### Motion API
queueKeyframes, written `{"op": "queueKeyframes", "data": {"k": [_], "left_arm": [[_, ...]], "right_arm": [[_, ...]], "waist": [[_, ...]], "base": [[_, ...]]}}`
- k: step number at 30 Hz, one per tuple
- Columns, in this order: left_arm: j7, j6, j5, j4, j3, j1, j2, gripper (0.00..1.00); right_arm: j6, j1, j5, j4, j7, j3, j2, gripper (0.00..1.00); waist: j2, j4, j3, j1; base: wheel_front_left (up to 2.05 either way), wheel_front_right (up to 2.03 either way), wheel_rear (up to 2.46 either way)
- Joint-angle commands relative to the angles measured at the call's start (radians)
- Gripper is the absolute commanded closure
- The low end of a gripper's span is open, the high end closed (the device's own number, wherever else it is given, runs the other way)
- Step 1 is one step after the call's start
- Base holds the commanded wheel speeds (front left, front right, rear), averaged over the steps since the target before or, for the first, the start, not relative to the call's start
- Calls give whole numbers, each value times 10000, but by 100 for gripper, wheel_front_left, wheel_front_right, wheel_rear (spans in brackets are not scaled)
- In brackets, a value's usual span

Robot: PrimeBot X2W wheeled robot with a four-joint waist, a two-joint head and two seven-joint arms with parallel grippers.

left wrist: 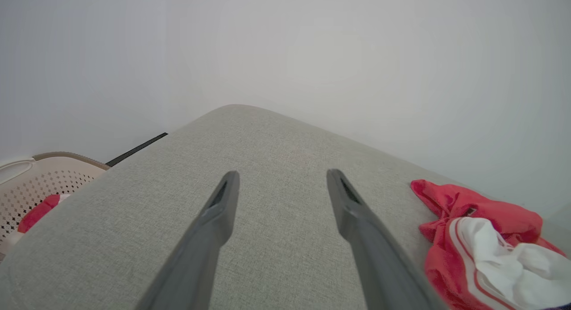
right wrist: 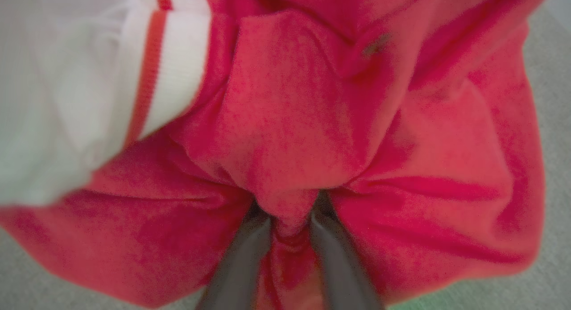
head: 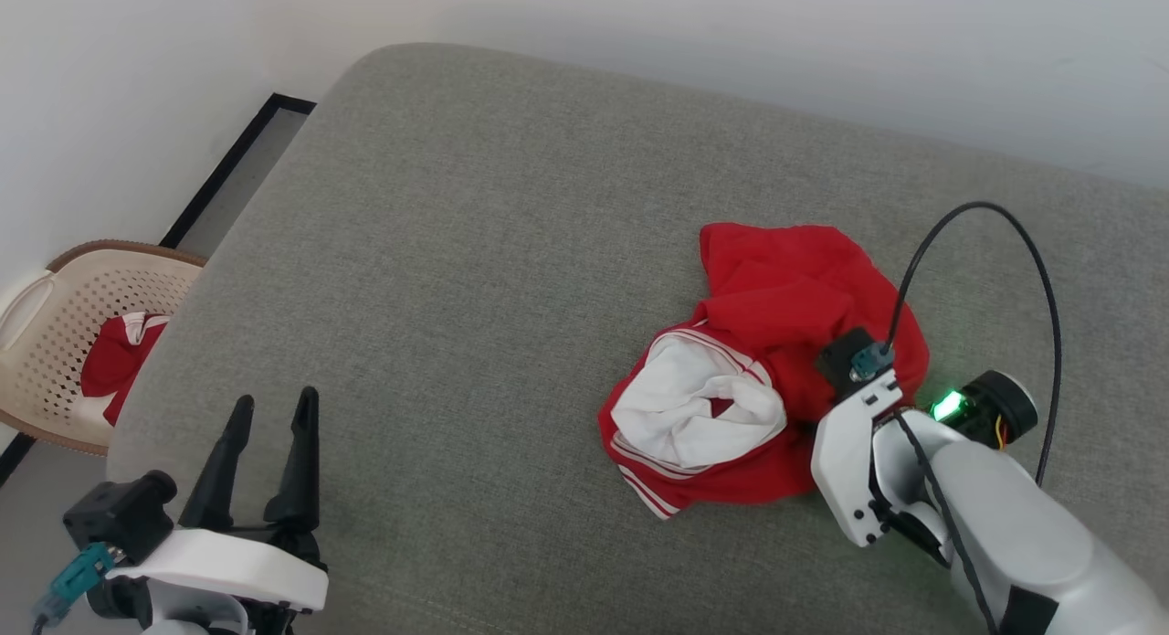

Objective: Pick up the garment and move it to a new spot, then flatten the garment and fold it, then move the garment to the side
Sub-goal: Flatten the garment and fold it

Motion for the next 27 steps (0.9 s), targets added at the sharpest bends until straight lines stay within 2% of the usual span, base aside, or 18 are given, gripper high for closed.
{"op": "queueKeyframes", "data": {"k": [1, 6, 14, 16, 18, 19, 23, 27], "left_arm": [[-67, -38, 9, 2, 59, -102, -27, 0], [-61, -37, -38, -167, 382, 181, -57, 0], [-62, -39, 33, -470, 639, 455, -14, 0], [-62, -38, 17, -504, 627, 423, -4, 0], [-62, -38, -7, -519, 578, 361, 18, 0], [-62, -40, -24, -531, 572, 330, 34, 0], [-62, -39, -57, -515, 547, 259, 60, 0], [-62, -39, -86, -523, 535, 324, 112, 0]], "right_arm": [[-3, 78, 52, 122, 28, 102, -20, 100], [-6, -129, 618, -518, -122, -211, -649, 100], [-4, 994, 864, -1598, 405, -1590, -2099, 100], [-3, 1313, 912, -1668, 528, -1911, -2204, 99], [-3, 1577, 791, -1686, 538, -2070, -2248, 51], [-3, 1678, 900, -1638, 503, -2263, -2136, 0], [-3, 1792, 700, -1742, 397, -2567, -1868, 0], [-3, 1918, 485, -2383, 317, -2771, -1822, 0]], "waist": [[0, -41, -8, 0], [0, -345, -129, 0], [0, -801, -158, 0], [0, -863, -114, 0], [0, -915, -52, 0], [0, -944, -25, 0], [0, -1023, 12, 0], [0, -1121, -49, 0]], "base": [[0, 0, 0], [0, 0, 0], [0, 0, 0], [0, 0, 0], [0, 0, 0], [0, 0, 0], [0, 0, 0], [0, 0, 0]]}}
